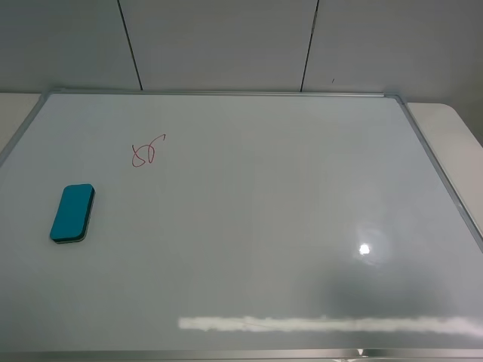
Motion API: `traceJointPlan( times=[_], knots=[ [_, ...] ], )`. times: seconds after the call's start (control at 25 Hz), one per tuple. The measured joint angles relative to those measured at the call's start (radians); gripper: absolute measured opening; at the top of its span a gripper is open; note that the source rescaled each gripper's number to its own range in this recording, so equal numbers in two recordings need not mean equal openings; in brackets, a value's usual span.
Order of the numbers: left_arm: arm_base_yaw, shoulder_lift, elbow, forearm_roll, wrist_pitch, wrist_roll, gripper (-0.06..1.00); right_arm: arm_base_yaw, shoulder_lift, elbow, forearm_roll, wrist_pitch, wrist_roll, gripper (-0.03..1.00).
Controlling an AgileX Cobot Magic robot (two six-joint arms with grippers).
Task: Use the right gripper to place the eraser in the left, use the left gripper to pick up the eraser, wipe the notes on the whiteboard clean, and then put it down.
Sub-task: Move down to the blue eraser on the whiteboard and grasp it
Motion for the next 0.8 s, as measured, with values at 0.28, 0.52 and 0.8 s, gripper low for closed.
traceJointPlan(
  times=[0.28,0.52,0.8],
  knots=[
    [0.0,0.0,0.0,0.0,0.0,0.0,1.0,-0.012,0.0,0.0,0.021,0.0,0.026,1.0],
    [0.0,0.0,0.0,0.0,0.0,0.0,1.0,-0.012,0.0,0.0,0.036,0.0,0.033,1.0],
    [0.0,0.0,0.0,0.0,0.0,0.0,1.0,-0.012,0.0,0.0,0.036,0.0,0.033,1.0]
  ],
)
